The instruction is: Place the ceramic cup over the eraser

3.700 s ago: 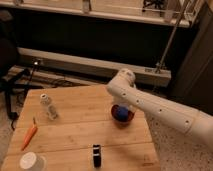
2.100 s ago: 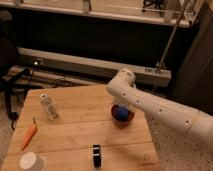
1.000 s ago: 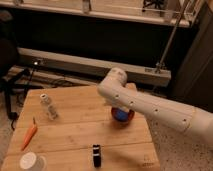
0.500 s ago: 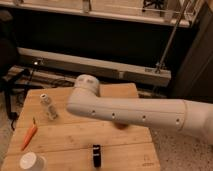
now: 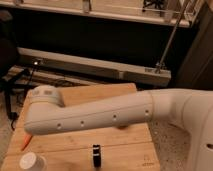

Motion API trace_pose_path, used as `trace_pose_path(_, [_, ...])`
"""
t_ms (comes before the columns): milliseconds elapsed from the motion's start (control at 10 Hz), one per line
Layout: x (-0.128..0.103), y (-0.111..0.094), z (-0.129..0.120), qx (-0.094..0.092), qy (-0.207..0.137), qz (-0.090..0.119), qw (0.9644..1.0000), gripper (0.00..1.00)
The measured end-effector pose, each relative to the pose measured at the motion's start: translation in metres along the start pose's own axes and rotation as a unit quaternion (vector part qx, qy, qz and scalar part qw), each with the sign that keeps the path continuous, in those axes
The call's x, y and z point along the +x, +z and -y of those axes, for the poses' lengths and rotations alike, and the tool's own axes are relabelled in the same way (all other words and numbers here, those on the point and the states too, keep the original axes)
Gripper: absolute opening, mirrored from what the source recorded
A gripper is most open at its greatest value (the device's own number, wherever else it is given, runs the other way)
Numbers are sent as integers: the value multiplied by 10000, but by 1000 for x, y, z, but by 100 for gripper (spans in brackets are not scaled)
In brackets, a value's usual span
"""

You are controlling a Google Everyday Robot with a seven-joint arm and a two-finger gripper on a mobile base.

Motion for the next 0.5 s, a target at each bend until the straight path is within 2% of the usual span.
trace_pose_path(200, [-14,7,52,32,-583,141,9982,80])
trace_pose_path(500, [-38,20,110,2,-1274,242,9916,80])
